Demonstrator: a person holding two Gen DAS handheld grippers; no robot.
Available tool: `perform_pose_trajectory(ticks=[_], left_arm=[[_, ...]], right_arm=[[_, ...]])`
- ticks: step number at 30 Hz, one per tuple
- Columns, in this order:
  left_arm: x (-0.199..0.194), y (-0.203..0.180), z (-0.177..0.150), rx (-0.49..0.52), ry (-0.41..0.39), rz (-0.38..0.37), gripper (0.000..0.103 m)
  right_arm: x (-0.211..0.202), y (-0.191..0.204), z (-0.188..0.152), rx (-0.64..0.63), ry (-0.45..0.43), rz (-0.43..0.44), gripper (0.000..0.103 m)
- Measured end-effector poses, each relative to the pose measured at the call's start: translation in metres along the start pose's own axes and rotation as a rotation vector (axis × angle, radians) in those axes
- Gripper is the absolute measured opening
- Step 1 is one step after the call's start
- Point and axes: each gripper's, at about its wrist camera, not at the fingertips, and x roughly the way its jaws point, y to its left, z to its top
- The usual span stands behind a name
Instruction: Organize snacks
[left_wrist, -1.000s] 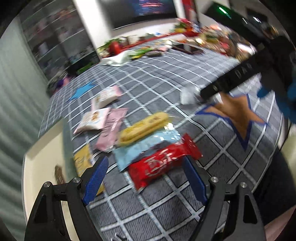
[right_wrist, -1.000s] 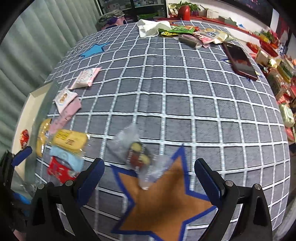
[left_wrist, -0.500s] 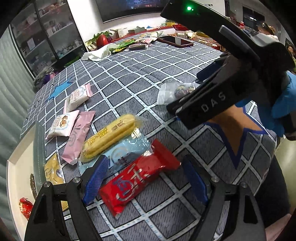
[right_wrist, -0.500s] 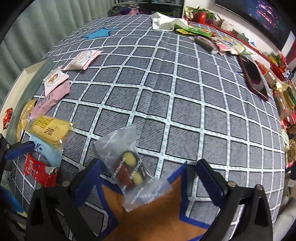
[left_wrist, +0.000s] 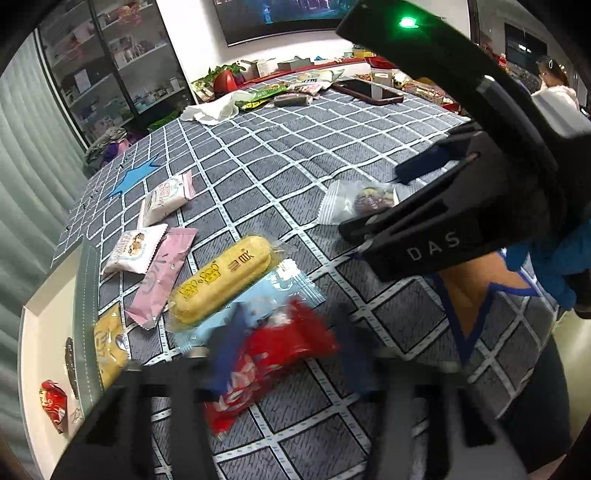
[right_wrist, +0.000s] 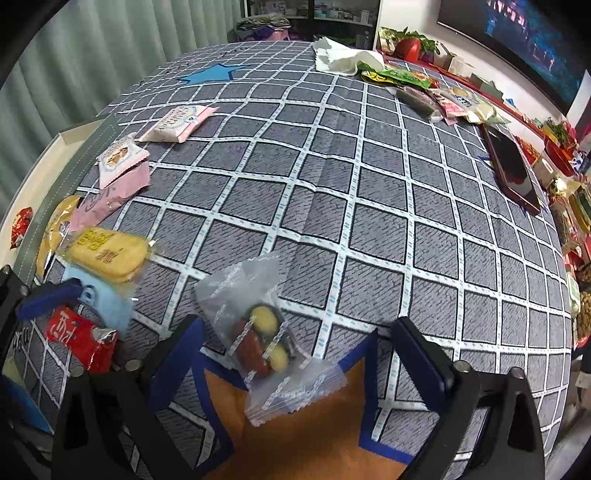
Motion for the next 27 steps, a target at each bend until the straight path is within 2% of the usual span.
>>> perform_pose_trajectory(ticks=[1,2,3,4,9,14,17,22,24,26,27], left_arm=[[0.000,0.002,0.000,-0.022,0.014,-0.044,0.004],[0.001,0.005,0.000,-0.061,0.033,-0.091,0.004],[0.002,0.007,-0.001,-0.089,0.038,-0.102,0.004],[0.001,0.008,-0.003,-0.100,0.033,-0.102,0.004],[-0.009,0.014,-0.005,-0.151,0.015,-0.133,0.004],[-0.022,0.025,-0.005,-0.186,-0.006,-0.135,0.004],[-0.025,0.033,-0.006,-0.204,-0.004,-0.130,0.005],[-0.021,0.035,-0.008,-0.212,0.012,-0.118,0.004],[-0.021,0.031,-0.008,-0.172,0.009,-0.088,0.005],[-0.021,0.022,-0.008,-0.072,0.004,-0.057,0.008],[-0.021,0.017,-0.010,-0.021,0.004,-0.047,0.017]], right_arm=[[-0.004,0.002,-0.001,-0.008,-0.008,0.003,0.066],[-0.008,0.003,-0.001,-0.008,-0.009,0.005,0.045],[-0.010,0.002,-0.002,-0.003,-0.007,0.008,0.035],[-0.011,0.000,-0.002,0.010,-0.002,0.013,0.030],[-0.018,-0.026,-0.016,0.135,-0.010,0.142,0.030],[-0.027,-0.059,-0.034,0.268,-0.013,0.217,0.030],[-0.028,-0.073,-0.042,0.325,-0.015,0.253,0.030],[-0.029,-0.075,-0.044,0.338,-0.022,0.263,0.030],[-0.030,-0.075,-0.045,0.333,-0.024,0.260,0.030],[-0.030,-0.075,-0.046,0.333,-0.025,0.260,0.030],[-0.030,-0.075,-0.046,0.334,-0.024,0.260,0.030]])
